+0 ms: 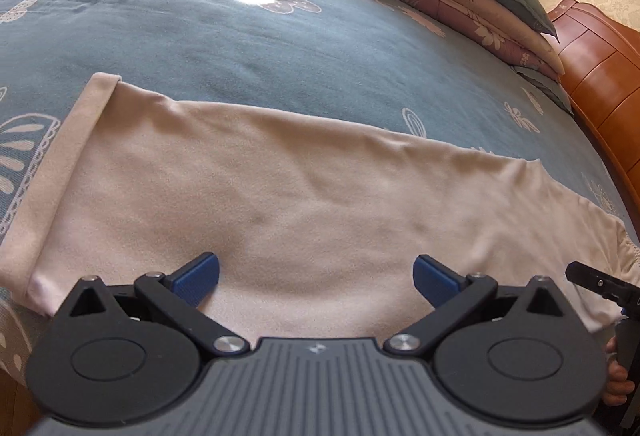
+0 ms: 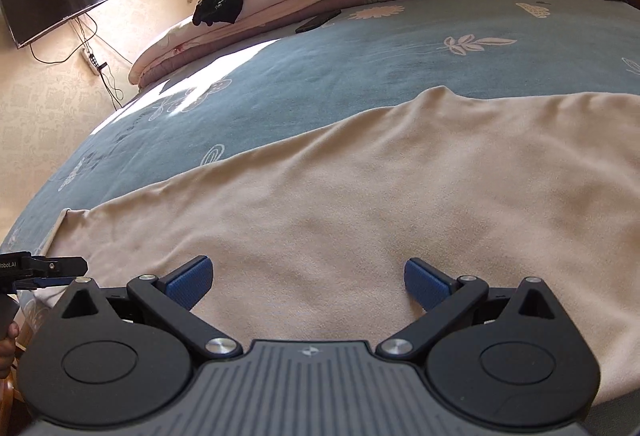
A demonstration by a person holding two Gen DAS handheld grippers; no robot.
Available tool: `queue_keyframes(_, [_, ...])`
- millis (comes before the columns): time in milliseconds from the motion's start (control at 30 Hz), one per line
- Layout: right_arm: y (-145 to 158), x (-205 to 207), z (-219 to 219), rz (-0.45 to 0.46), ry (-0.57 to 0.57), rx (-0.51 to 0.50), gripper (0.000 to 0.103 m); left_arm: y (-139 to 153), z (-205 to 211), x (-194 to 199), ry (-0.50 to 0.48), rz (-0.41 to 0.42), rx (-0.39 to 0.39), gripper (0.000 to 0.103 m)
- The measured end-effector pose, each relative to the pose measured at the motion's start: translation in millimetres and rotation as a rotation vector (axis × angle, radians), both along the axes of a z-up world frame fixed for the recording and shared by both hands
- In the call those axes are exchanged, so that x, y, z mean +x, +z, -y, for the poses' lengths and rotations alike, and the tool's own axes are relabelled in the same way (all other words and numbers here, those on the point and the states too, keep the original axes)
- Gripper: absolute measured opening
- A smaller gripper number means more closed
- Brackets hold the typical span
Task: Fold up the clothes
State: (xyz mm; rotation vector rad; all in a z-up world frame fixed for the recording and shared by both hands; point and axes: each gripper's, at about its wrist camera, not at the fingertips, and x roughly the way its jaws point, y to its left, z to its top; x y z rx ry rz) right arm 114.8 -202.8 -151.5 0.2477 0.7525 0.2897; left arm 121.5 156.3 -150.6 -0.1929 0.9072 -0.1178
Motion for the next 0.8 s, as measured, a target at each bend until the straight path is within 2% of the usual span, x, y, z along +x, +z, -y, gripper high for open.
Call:
queue_keyframes(133, [0.0, -16.5, -10.9, -0.013, 0.046, -0.181, 0.103, -2.2, 18.6, -13.7, -0.057, -0.019, 0.178, 0.103])
queue_keyframes(200, [-2.2, -22.2, -7.7, -0.02, 0.057, -0.197, 0.103, 2.7, 18.6, -19.7, -0.053, -0.006, 0.167, 0.103])
queue_keyframes(267, [-3.3, -25.8, -1.2, -0.021, 0.05, -0.178, 0.103, 13.1, 7.4, -25.8, -0.022, 0.022, 0.072, 0.103])
queue_keyframes(400, [-3.0, -25.5, 6.8, -0.024, 0.035, -0.125, 0.103, 38.3, -37.4, -41.9, 0.104, 0.119, -0.196, 0.103])
queue_keyframes(500, [-3.5, -23.8, 3.5, -0.029, 0.035, -0.141, 0.103, 46.5, -80.2, -48.4, 0.219, 0.155, -0.385, 0.103])
queue_keyframes(633, [-5.6, -25.4, -4.3, -0.017, 0.034, -0.19, 0.103, 35.9, -117.6, -52.6, 0.323, 0.097, -0.555, 0.103])
queue_keyframes(800, [-6.6, -26.0, -10.4, -0.018, 0.04, -0.241, 0.103, 13.4, -132.1, -60.9, 0.429, 0.062, -0.609, 0.103])
